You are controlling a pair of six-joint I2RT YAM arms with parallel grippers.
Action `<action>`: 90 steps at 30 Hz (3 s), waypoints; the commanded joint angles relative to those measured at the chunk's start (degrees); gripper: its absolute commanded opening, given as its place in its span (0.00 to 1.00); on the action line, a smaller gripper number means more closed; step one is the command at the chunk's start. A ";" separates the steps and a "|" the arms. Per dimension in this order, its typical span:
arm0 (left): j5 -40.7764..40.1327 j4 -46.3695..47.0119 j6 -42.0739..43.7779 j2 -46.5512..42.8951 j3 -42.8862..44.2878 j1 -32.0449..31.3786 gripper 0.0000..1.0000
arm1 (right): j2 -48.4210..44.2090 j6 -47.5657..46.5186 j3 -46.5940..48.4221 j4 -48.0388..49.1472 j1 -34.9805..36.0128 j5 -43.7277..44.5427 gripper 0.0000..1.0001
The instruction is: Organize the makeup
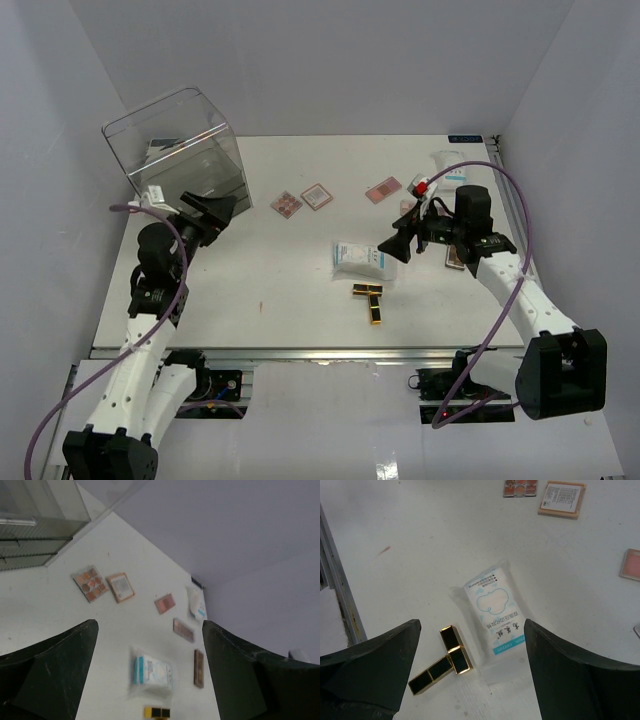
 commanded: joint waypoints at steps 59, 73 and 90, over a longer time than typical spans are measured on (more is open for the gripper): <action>-10.08 46.95 -27.71 34.64 -12.00 13.78 0.43 | -3.59 -3.62 -4.92 4.98 -0.73 -6.96 0.90; -11.40 49.67 -29.02 38.24 -10.42 13.78 0.29 | -3.42 -3.88 -5.01 4.89 -1.07 -7.40 0.90; -4.37 52.66 -29.28 32.72 -14.37 13.78 0.00 | 4.03 -4.14 1.56 1.12 6.11 -9.87 0.90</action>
